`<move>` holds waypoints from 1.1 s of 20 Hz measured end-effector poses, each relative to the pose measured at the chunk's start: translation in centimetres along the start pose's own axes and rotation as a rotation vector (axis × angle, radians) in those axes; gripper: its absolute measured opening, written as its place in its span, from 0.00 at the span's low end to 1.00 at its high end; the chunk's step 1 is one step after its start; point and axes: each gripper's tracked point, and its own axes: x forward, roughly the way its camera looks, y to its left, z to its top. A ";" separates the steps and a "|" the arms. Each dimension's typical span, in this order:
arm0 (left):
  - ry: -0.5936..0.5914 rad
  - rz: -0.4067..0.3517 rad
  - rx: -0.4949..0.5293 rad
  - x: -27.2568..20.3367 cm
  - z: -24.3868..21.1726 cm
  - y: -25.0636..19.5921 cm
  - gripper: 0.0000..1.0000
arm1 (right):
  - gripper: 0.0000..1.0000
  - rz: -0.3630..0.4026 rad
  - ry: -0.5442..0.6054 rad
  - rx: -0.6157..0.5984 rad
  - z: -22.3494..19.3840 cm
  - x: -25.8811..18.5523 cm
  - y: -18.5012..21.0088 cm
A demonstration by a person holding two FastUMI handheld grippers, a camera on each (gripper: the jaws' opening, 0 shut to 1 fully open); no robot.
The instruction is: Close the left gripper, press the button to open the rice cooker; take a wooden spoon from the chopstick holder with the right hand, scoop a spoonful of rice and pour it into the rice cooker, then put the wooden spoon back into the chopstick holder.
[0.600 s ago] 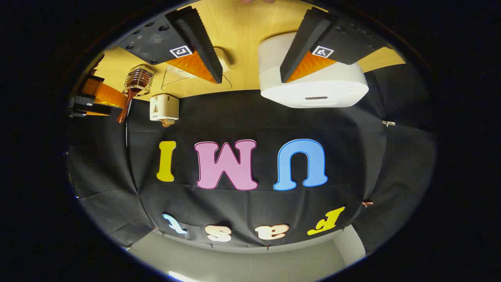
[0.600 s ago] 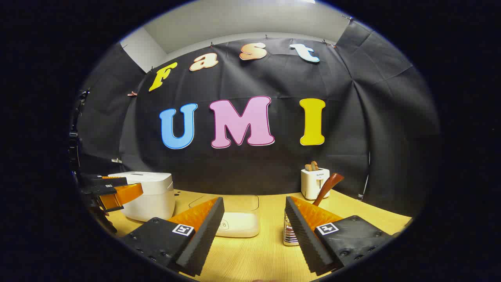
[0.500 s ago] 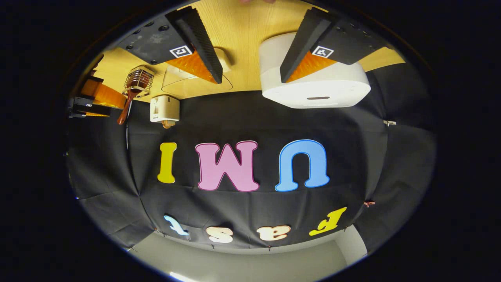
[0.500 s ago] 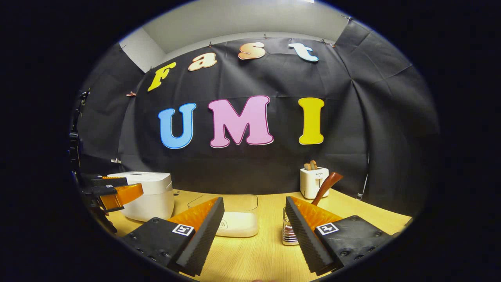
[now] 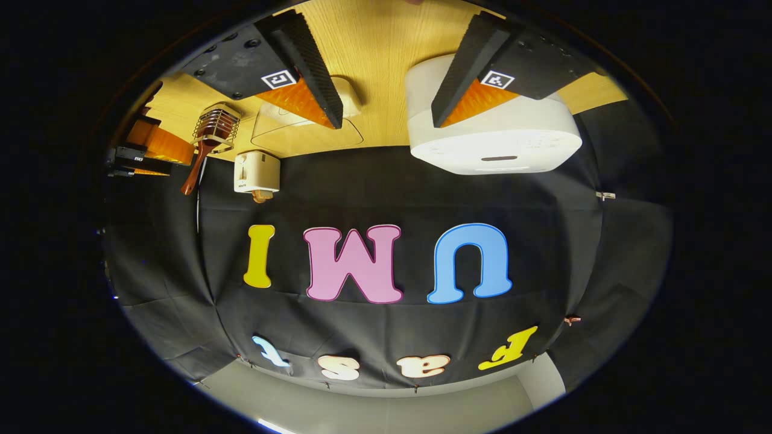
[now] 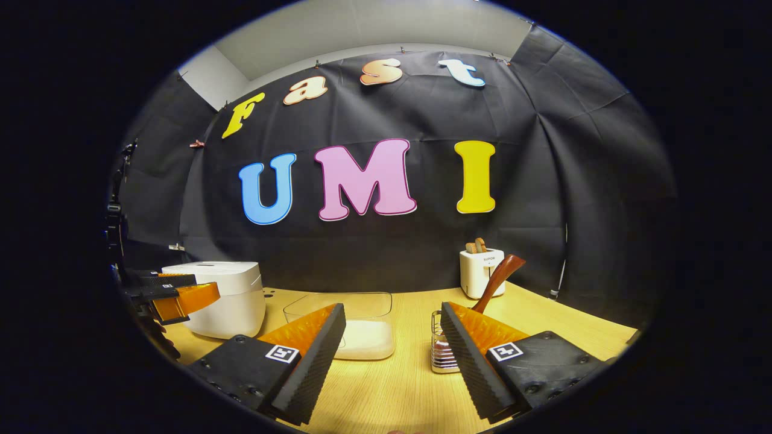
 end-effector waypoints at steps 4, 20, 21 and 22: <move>0.011 -0.002 -0.009 0.3 -0.3 -0.1 0.93 | 0.98 0.001 0.016 -0.006 -0.5 0.3 0.0; -0.006 0.061 0.020 2.4 1.8 2.2 0.84 | 0.98 0.022 0.044 -0.034 -0.8 1.9 1.1; -0.004 0.067 0.022 2.5 2.2 2.5 0.70 | 0.98 0.028 0.046 -0.032 -1.0 1.9 1.2; -0.002 0.088 0.026 2.7 2.5 3.2 0.67 | 0.98 0.034 0.051 -0.028 -1.2 1.9 1.3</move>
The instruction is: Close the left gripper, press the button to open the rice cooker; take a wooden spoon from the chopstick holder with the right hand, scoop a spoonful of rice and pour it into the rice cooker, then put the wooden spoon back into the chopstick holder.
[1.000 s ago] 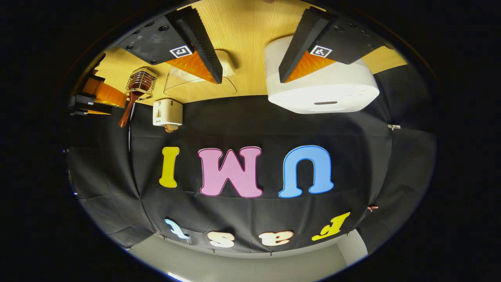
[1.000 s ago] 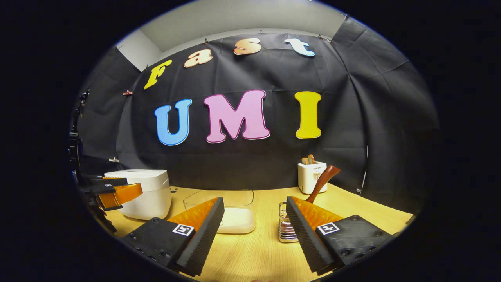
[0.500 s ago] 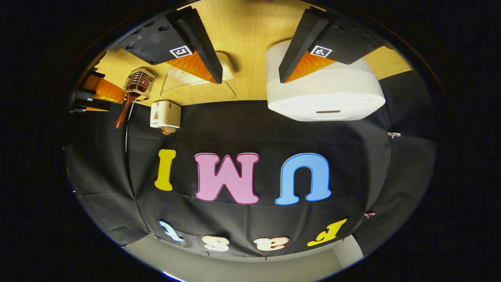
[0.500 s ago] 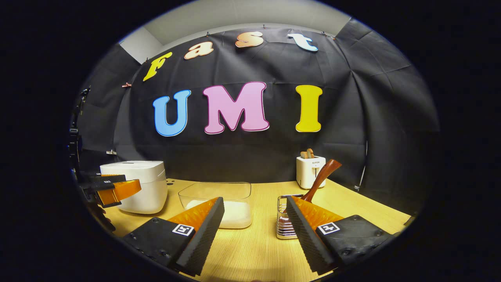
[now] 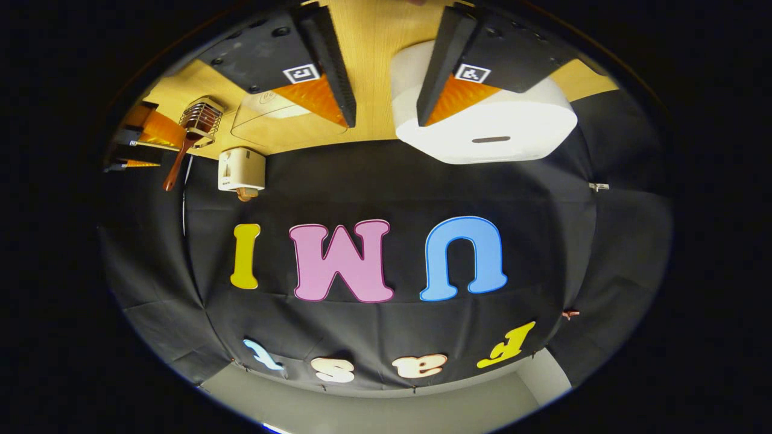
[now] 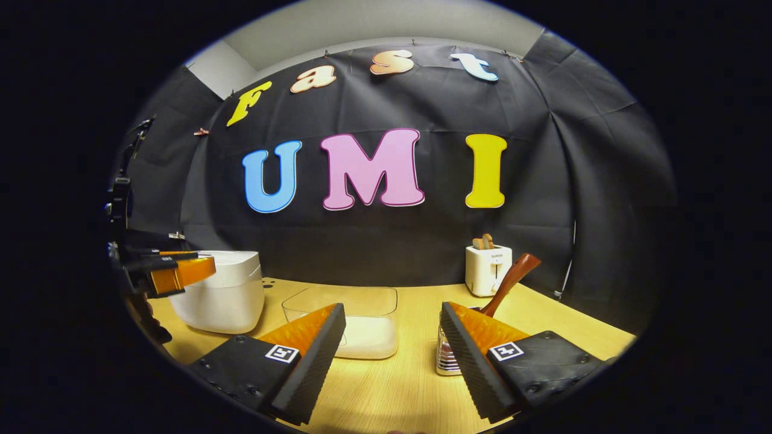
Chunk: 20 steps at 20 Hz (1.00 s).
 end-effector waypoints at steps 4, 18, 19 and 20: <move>0.001 0.052 -0.020 1.3 1.4 2.0 0.14 | 0.98 0.004 0.016 0.020 -0.6 0.3 -0.4; 0.287 0.156 -0.098 7.5 1.1 11.6 0.05 | 0.98 -0.007 0.021 0.072 -1.4 2.4 -5.0; 0.316 0.156 -0.106 7.5 0.7 11.5 0.05 | 0.98 -0.006 0.021 0.075 -1.4 2.4 -5.1; 0.338 0.159 -0.115 7.4 0.3 11.3 0.05 | 0.98 -0.002 0.020 0.080 -1.4 2.5 -5.2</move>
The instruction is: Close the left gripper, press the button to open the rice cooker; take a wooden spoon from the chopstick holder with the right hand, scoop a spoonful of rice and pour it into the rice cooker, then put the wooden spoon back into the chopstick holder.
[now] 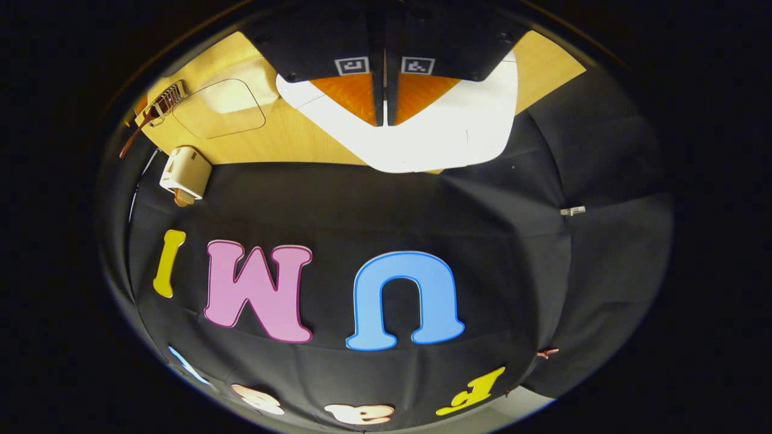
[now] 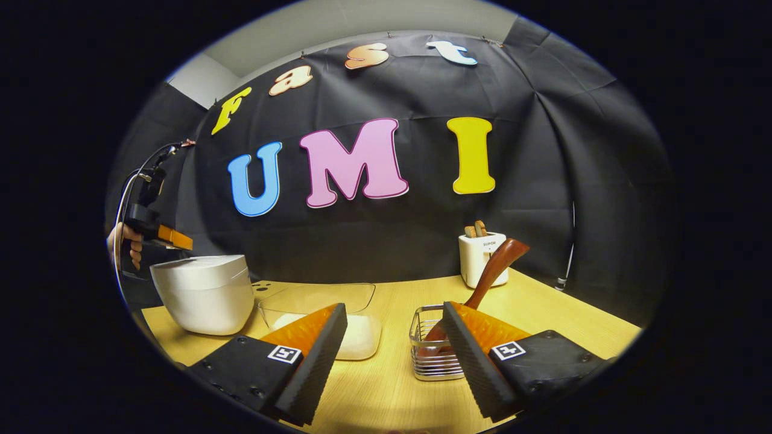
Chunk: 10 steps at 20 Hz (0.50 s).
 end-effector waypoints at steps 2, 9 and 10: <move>0.011 0.020 -0.001 0.1 -0.2 0.3 0.05 | 0.98 0.006 -0.001 0.009 -0.2 -0.2 -0.2; 0.058 0.060 -0.014 0.4 -1.4 1.0 0.05 | 0.98 0.001 0.012 0.031 -1.4 -0.1 -1.3; 0.081 0.056 -0.026 0.3 -2.1 0.8 0.05 | 0.98 -0.001 0.012 0.024 -1.5 -0.1 -1.4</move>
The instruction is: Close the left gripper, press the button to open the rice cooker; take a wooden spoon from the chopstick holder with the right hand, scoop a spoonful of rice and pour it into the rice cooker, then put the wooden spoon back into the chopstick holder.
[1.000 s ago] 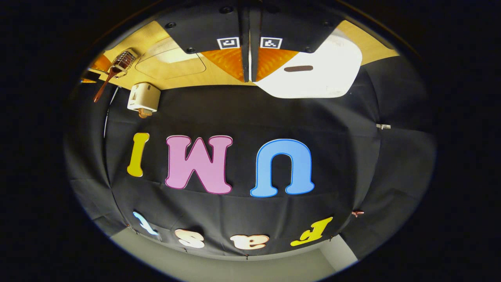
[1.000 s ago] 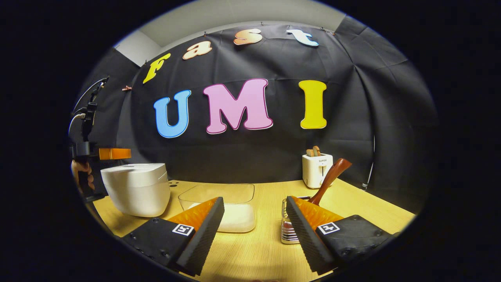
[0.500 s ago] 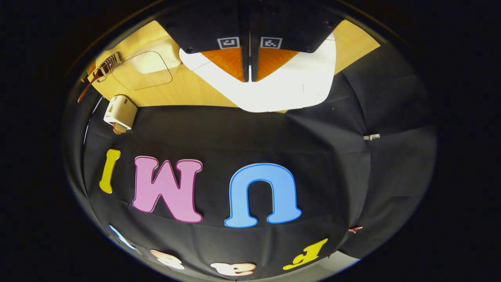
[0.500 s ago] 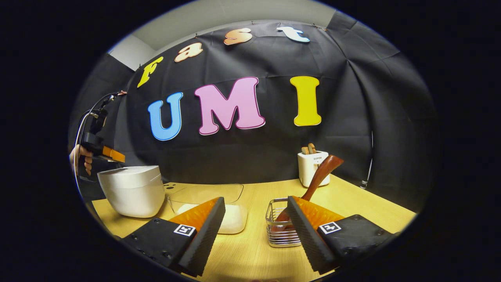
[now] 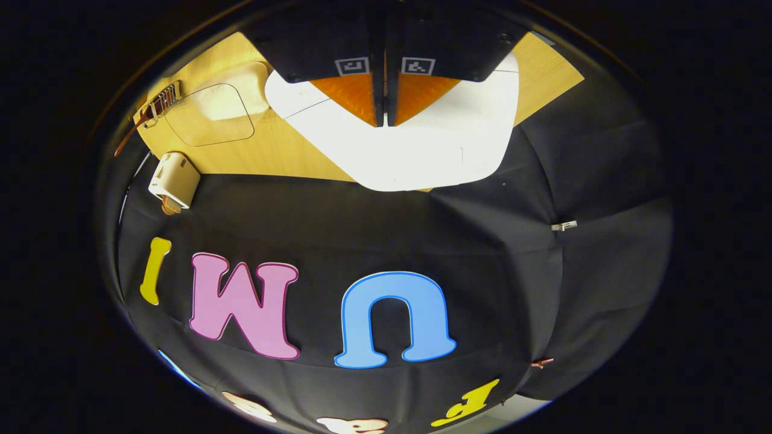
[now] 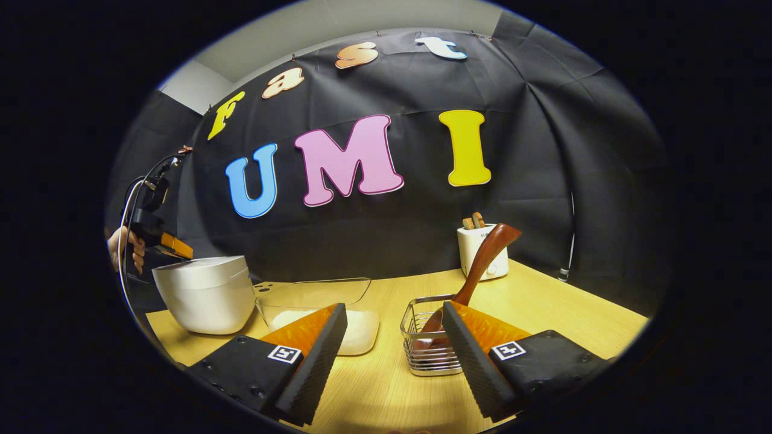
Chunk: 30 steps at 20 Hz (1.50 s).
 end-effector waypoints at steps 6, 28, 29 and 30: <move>0.022 0.017 -0.006 0.0 -0.5 -0.1 0.05 | 0.98 0.000 0.005 0.030 -0.6 -0.1 -1.0; -0.068 0.043 0.028 0.1 3.5 -0.3 0.06 | 0.98 -0.052 -0.029 0.037 0.7 -2.7 -1.8; -0.131 0.052 0.043 -0.9 5.1 0.1 0.06 | 0.98 -0.060 -0.038 0.015 1.2 -2.9 -1.8; -0.190 0.058 0.064 -1.9 6.7 0.2 0.06 | 0.98 -0.063 -0.047 0.004 1.7 -3.0 -1.7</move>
